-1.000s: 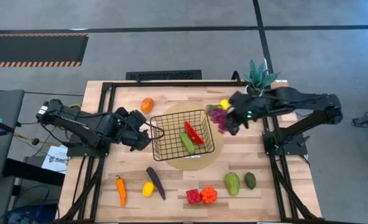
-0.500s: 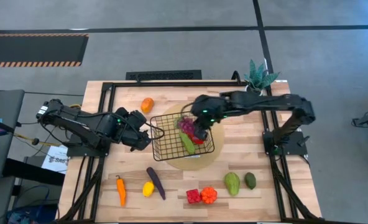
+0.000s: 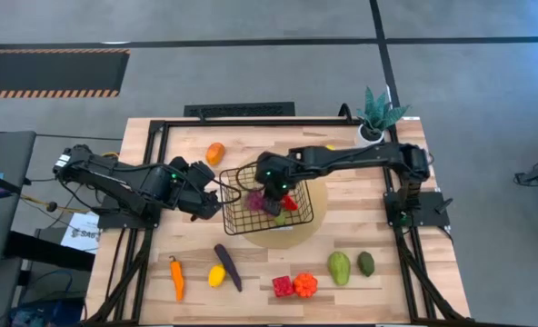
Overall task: Build produce basket
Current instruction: Put the purple grapes into the wire basket
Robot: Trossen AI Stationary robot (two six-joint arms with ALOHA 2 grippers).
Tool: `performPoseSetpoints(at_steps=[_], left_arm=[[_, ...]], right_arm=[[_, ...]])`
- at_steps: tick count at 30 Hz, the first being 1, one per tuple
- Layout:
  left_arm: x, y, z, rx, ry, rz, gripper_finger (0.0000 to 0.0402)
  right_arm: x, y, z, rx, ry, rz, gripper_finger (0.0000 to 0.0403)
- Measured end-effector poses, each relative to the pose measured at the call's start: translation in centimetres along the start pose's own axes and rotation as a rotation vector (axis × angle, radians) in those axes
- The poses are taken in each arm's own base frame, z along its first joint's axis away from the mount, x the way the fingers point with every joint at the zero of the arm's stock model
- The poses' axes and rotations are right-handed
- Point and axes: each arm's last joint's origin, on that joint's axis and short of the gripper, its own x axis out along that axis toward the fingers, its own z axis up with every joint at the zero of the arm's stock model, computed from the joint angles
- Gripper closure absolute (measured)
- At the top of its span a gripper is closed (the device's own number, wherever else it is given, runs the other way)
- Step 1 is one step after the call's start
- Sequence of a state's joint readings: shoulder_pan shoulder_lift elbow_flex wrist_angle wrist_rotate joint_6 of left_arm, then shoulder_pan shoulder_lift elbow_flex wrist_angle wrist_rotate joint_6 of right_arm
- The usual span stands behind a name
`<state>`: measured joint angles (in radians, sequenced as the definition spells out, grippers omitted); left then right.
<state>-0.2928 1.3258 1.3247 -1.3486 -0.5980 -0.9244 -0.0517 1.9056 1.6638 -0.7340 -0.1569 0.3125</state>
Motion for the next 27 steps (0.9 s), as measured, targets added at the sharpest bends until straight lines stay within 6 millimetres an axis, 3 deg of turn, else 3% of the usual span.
performPoseSetpoints(at_steps=[9,27], left_arm=[[0.0,0.0,0.0,-0.002,-0.004,-0.004,0.0109],[0.0,-0.1,0.1,-0.005,-0.01,-0.005,0.0109]], right_arm=[[1.9,-0.4,-0.2,0.0,0.038,0.014,0.0403],[1.9,-0.8,0.5,-0.025,-0.021,0.019,0.0403]])
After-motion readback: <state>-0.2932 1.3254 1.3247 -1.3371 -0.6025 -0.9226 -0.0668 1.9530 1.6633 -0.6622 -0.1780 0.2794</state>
